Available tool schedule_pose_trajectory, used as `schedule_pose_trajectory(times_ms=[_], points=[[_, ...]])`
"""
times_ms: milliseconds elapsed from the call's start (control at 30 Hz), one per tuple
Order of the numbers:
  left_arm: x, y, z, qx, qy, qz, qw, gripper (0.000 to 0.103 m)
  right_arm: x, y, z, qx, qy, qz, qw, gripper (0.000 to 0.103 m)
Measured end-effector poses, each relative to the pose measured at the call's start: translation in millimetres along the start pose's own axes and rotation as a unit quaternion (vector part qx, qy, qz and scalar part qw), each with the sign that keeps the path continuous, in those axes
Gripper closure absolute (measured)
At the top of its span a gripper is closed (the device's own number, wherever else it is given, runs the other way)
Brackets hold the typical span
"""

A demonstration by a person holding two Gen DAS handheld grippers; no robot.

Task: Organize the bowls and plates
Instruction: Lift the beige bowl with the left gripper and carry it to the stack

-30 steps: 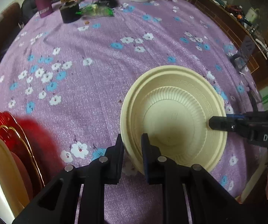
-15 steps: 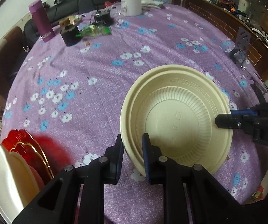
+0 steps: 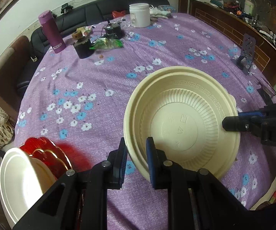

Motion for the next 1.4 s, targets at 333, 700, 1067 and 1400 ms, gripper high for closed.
schedule_pose_trajectory(times_ms=[333, 700, 1067, 1400], points=[[-6.1, -15.8, 0.1, 0.016, 0.007, 0.007, 0.9998, 0.085, -13.9, -11.4, -0.3, 0.009, -0.001, 0.003, 1.0, 0.086], [-23.4, -34.4, -3.0, 0.032, -0.002, 0.018, 0.9993, 0.085, -34.5, -19.6, 1.1, 0.017, -0.011, 0.013, 1.0, 0.086], [-48.3, -56.5, -6.0, 0.049, -0.021, 0.034, 0.998, 0.085, -61.4, -23.1, 6.3, 0.021, -0.031, 0.031, 0.999, 0.086], [-86.4, -80.1, -15.0, 0.061, -0.053, 0.059, 0.995, 0.085, -102.1, -22.8, 15.6, 0.014, -0.056, 0.061, 0.996, 0.086]])
Point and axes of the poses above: each gripper's, at about its wrist camera, not at the fingertips, and y roughly the way its jaws point, x to its right, z to its top, the point moved 2 cm from there along y, roughly the way its jaws point, and after that the axes turned 2 degrees about x, right-handed, at the moved point
